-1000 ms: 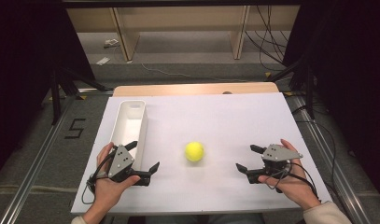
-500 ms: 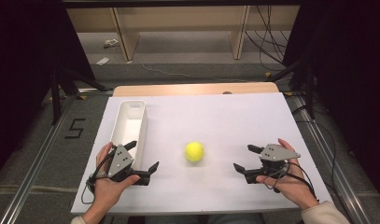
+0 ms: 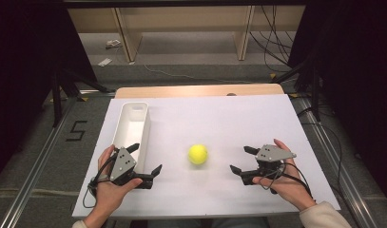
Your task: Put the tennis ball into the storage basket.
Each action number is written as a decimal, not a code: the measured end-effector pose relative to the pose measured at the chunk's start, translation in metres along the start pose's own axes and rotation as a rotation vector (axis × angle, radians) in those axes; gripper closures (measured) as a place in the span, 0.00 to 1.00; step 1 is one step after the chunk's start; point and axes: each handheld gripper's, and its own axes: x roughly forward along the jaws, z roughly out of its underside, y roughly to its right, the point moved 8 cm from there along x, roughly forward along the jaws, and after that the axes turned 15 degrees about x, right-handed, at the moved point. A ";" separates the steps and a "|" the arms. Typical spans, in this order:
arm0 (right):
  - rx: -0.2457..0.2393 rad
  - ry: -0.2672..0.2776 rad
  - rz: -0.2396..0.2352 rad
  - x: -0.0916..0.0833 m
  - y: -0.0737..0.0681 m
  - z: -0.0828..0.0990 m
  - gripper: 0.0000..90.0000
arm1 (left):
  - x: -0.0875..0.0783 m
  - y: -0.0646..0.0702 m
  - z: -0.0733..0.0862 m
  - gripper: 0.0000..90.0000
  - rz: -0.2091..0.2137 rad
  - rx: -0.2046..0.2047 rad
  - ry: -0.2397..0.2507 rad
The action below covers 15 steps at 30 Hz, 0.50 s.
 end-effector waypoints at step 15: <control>-0.010 -0.020 -0.022 0.018 -0.008 -0.003 0.18 | -0.001 0.000 -0.001 0.00 -0.002 -0.003 0.005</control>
